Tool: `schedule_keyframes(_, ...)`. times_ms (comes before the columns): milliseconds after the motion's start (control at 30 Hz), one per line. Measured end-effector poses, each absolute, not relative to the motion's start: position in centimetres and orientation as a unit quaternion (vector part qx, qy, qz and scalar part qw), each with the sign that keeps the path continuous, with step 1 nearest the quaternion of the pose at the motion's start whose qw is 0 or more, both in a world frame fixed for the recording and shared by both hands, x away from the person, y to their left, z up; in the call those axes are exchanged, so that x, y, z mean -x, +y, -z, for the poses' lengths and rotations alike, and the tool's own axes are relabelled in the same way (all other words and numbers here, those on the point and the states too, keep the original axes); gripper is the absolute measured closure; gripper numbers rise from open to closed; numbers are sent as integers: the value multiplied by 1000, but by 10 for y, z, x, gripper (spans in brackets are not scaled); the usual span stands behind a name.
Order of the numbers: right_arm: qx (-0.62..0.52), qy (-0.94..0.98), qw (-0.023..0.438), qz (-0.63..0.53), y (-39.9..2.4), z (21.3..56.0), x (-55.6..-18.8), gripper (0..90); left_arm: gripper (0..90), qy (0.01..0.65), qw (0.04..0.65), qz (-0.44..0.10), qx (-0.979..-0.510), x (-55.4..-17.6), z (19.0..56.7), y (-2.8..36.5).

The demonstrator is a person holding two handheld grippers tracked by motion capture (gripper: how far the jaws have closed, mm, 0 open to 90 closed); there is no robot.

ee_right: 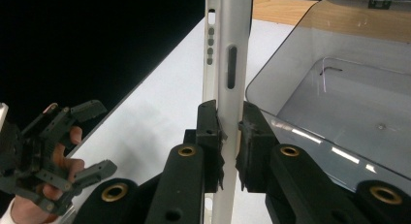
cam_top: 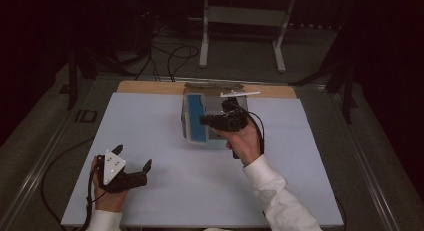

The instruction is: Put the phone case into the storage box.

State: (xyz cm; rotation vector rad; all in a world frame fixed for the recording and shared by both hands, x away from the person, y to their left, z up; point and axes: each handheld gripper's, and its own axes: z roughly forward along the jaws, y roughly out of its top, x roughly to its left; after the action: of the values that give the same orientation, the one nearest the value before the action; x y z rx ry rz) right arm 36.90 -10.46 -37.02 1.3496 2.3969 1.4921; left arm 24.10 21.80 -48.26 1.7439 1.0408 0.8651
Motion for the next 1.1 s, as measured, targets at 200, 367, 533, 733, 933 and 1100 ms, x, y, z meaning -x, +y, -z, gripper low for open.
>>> schedule_keyframes(200,-437,769,4,-466,-99,372,-376,819,3,423,450,-349,-705,-241,484,217)
schedule_keyframes(367,-438,774,5,-457,-97,373,-381,819,2,422,449,-347,-708,-241,484,217)
schedule_keyframes(533,-441,784,3,-438,-95,374,-389,819,3,422,448,-346,-708,-241,485,217)
schedule_keyframes(733,-451,786,-19,-424,-95,376,-402,819,3,421,449,-345,-708,-241,485,216)
schedule_keyframes(933,-457,788,-29,-412,-94,373,-412,819,3,421,450,-345,-708,-241,484,216)
schedule_keyframes(1100,-466,792,-30,-394,-94,371,-419,819,3,420,450,-345,-709,-241,484,216)
